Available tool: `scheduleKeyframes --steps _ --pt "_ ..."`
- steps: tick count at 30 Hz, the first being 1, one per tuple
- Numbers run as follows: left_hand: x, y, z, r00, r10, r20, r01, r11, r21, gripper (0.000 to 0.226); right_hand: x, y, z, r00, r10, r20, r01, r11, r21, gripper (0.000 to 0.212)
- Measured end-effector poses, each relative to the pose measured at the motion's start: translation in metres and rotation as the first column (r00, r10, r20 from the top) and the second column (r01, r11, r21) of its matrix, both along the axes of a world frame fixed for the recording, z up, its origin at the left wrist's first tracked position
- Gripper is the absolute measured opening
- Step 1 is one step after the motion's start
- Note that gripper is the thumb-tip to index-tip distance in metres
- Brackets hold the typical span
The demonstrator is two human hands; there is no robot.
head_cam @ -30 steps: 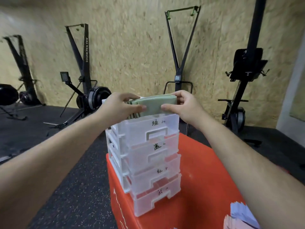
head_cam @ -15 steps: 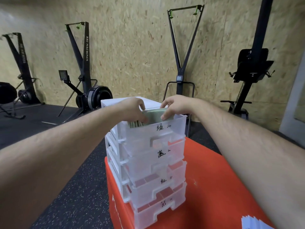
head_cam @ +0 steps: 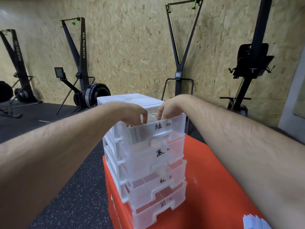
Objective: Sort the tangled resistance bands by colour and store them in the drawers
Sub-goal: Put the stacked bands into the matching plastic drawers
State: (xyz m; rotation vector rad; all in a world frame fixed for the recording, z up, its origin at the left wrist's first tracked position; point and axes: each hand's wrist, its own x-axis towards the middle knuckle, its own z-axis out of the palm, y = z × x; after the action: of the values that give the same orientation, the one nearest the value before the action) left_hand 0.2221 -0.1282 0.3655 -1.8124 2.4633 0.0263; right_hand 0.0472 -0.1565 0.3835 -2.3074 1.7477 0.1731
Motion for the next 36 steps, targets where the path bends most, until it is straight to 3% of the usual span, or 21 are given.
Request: scheduleKeyframes --steps 4,8,13,17,20,25,29,36 --pt "0.01 0.005 0.009 0.998 -0.024 -0.065 0.024 1.0 -0.004 0.021 -0.018 0.009 0.001 0.974 0.009 0.224 0.002 0.999 -0.047 0.038" --pt "0.011 0.019 0.012 0.961 -0.108 -0.255 0.043 0.968 -0.248 0.023 -0.034 0.035 -0.002 0.903 0.127 0.411 0.004 0.953 -0.302 0.017" --pt "-0.012 0.063 -0.005 0.864 -0.396 -0.309 0.18 0.818 -0.546 0.011 -0.043 0.114 -0.029 0.829 0.277 0.486 0.044 0.833 -0.551 0.015" --pt "-0.04 0.108 -0.042 0.756 -0.538 -0.373 0.246 0.761 -0.6 0.014 -0.053 0.167 -0.061 0.847 0.289 0.446 0.033 0.809 -0.587 0.011" --pt "-0.042 0.119 -0.081 0.783 -0.498 -0.372 0.213 0.778 -0.592 0.024 -0.057 0.173 -0.089 0.877 0.242 0.414 0.048 0.814 -0.578 0.018" --pt "-0.022 0.113 -0.122 0.951 -0.259 -0.169 0.104 0.782 -0.615 0.055 -0.036 0.145 -0.126 0.939 0.136 0.315 0.068 0.827 -0.559 0.052" --pt "-0.006 0.108 -0.132 0.972 -0.222 -0.072 0.126 0.761 -0.636 0.054 -0.015 0.116 -0.144 0.927 0.015 0.375 0.175 0.866 -0.468 0.069" --pt "-0.001 0.088 -0.126 0.975 -0.182 -0.13 0.07 0.8 -0.596 0.058 -0.001 0.084 -0.144 0.894 -0.005 0.449 0.23 0.863 -0.449 0.072"
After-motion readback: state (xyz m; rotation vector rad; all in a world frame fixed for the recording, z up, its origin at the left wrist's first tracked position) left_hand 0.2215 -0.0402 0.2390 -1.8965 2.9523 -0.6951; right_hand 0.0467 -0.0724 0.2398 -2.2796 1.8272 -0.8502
